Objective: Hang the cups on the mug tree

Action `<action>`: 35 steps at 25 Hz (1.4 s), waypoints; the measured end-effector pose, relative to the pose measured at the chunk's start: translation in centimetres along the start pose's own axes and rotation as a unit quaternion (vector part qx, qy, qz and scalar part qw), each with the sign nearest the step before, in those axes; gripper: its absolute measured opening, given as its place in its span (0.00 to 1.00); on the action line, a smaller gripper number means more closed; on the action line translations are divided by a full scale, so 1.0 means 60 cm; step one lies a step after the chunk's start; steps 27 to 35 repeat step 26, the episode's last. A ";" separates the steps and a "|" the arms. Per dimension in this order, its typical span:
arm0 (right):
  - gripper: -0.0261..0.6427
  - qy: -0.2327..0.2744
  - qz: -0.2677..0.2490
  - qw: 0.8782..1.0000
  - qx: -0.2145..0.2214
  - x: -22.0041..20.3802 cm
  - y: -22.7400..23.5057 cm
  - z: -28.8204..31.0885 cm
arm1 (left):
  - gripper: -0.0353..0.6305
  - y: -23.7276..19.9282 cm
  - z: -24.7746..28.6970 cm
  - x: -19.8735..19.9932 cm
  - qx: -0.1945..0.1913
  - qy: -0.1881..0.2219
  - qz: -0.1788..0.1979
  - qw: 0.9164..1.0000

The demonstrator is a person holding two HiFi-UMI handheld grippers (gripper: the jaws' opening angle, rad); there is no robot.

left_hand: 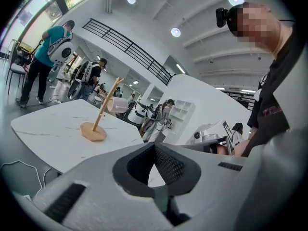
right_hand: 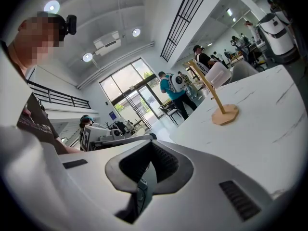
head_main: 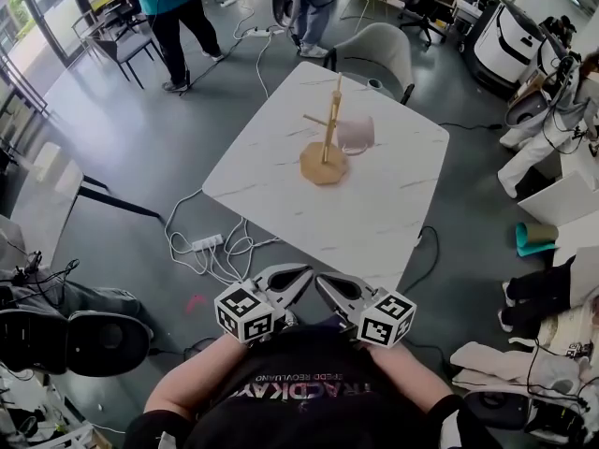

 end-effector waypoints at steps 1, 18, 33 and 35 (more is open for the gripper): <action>0.05 0.000 -0.001 1.000 0.000 -0.001 0.000 0.001 | 0.05 -0.001 0.000 -0.001 0.000 0.000 0.000 1.000; 0.05 0.008 0.005 1.000 -0.001 -0.008 0.007 -0.007 | 0.05 0.005 0.008 -0.010 -0.004 -0.002 0.005 1.000; 0.05 0.009 0.006 1.000 -0.001 -0.008 0.005 -0.005 | 0.05 0.004 0.005 -0.009 -0.001 -0.001 0.004 1.000; 0.05 0.009 0.006 1.000 -0.001 -0.008 0.005 -0.005 | 0.05 0.004 0.005 -0.009 -0.001 -0.001 0.004 1.000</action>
Point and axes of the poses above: the fingertips, and each gripper's own axes: z forward along the fingers, y to its right, x out of its top, the point moved 3 cm from there along -z, backward along the fingers, and after that the axes turned 6 degrees about -y, right-handed, at the moved point
